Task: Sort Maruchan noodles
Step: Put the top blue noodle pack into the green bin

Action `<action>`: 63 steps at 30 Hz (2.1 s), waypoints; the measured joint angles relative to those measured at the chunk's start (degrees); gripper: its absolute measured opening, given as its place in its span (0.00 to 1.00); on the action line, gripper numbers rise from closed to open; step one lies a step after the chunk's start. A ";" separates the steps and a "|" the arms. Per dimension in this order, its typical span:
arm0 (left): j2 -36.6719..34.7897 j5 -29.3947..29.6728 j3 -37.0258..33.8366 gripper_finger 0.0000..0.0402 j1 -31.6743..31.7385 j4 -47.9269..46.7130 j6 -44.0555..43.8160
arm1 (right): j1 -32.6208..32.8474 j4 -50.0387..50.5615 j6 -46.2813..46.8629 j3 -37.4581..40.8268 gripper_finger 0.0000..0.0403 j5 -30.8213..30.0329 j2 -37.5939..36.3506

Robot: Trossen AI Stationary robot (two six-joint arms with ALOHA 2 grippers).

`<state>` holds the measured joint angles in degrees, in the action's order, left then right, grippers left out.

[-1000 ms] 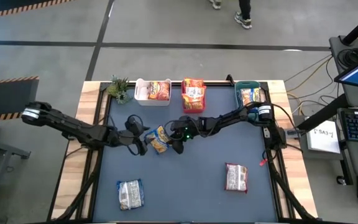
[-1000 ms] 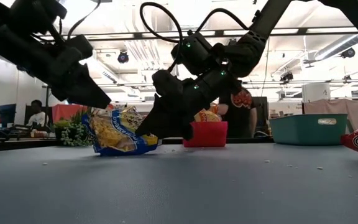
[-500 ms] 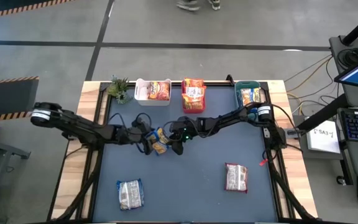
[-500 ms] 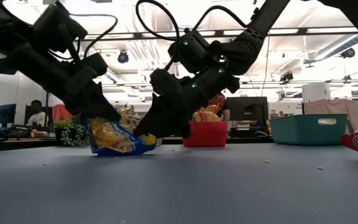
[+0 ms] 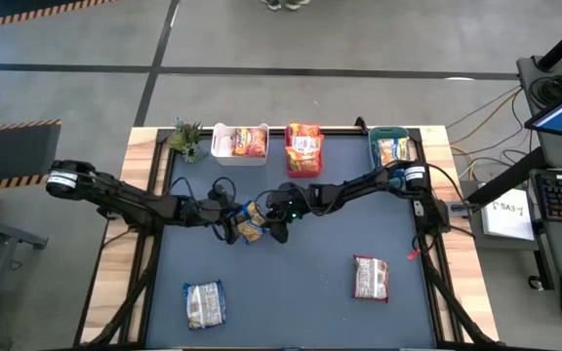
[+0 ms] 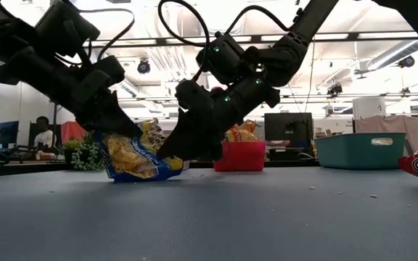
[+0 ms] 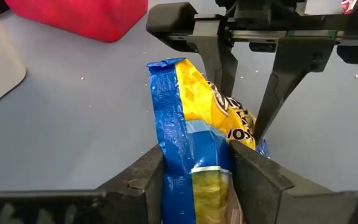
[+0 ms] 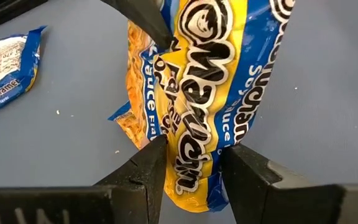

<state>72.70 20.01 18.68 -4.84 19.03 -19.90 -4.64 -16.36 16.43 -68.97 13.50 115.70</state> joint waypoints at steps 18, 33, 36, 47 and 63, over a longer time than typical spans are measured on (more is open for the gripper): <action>-5.07 0.19 -0.07 0.32 -0.73 -0.76 2.66 | -0.48 6.81 0.63 0.06 0.47 0.04 -6.02; -4.71 0.50 13.57 0.32 -0.40 -0.15 14.64 | -0.83 11.37 -8.13 16.13 0.48 -3.43 -31.61; -2.15 0.41 17.74 0.32 0.59 0.03 17.88 | -0.85 10.91 -9.33 20.53 0.48 -3.48 -37.92; 14.28 -1.64 33.57 0.32 7.11 2.89 26.30 | 0.52 4.54 -19.57 33.32 0.48 -4.46 -57.17; 39.27 -2.85 57.70 0.32 15.15 12.07 25.09 | 1.29 4.28 -23.74 38.92 0.48 -2.50 -76.58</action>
<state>111.98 17.17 76.38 10.31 31.10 5.19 -3.36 -12.08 -7.31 -30.05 11.00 39.13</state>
